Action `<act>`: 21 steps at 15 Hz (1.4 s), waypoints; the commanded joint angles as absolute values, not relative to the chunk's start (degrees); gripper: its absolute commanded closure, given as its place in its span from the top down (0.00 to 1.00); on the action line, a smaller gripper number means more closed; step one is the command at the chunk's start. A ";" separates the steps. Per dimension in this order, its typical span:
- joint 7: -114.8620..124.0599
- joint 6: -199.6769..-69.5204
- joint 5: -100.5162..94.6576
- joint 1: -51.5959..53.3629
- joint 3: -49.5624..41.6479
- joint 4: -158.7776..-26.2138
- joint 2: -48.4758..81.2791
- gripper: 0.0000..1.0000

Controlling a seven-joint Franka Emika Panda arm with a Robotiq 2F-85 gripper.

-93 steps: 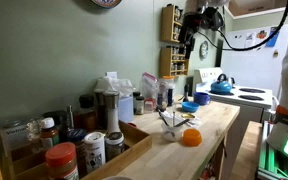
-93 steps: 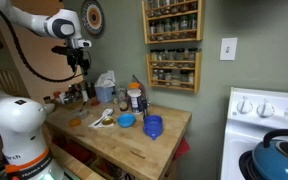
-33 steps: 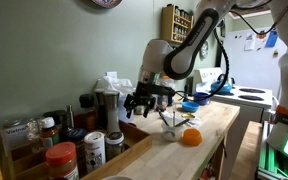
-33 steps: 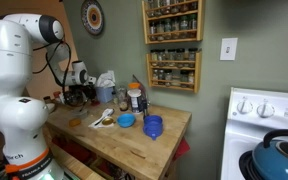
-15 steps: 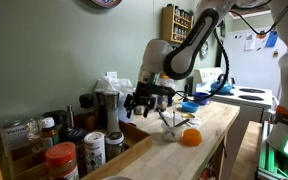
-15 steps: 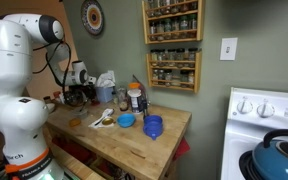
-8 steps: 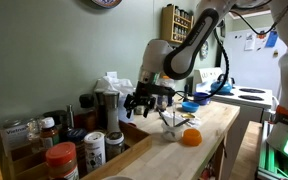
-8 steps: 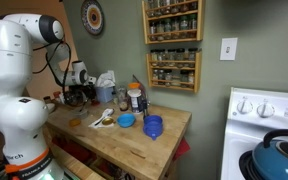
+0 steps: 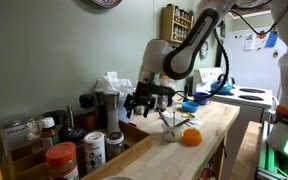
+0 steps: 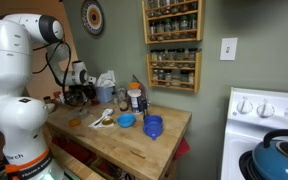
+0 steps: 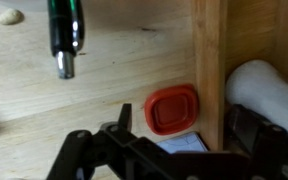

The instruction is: Pick up the red lid and put it on the upside down clear container

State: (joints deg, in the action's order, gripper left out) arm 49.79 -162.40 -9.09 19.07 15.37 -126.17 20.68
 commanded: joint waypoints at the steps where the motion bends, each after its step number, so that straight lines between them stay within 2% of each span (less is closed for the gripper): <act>1: 50.48 -161.70 -10.36 24.94 8.82 -126.02 20.13 1.00; 3: 52.95 -161.36 -15.66 29.17 3.57 -125.28 20.29 1.00; 8: 53.74 -159.46 -20.80 33.02 0.03 -122.46 22.21 1.00; 10: 53.67 -158.39 -21.44 33.88 -0.37 -121.39 23.18 0.89; 11: 53.39 -157.63 -21.17 33.96 -0.22 -120.81 23.80 0.75; 12: 53.31 -157.01 -20.95 34.06 -0.18 -120.24 24.58 0.79; 14: 52.60 -156.30 -19.67 33.62 0.37 -119.21 26.26 0.66; 16: 52.36 -156.42 -18.88 33.48 0.59 -118.30 27.96 0.69; 17: 52.46 -156.36 -18.75 33.66 0.36 -117.75 28.73 0.61; 18: 52.26 -156.59 -18.45 33.62 0.36 -117.33 29.47 0.60; 19: 52.43 -156.92 -18.34 33.77 0.13 -116.92 30.09 0.53; 20: 52.88 -157.22 -18.50 34.13 -0.30 -116.37 30.52 0.56; 21: 53.00 -157.57 -18.55 34.25 -0.45 -115.93 30.71 0.44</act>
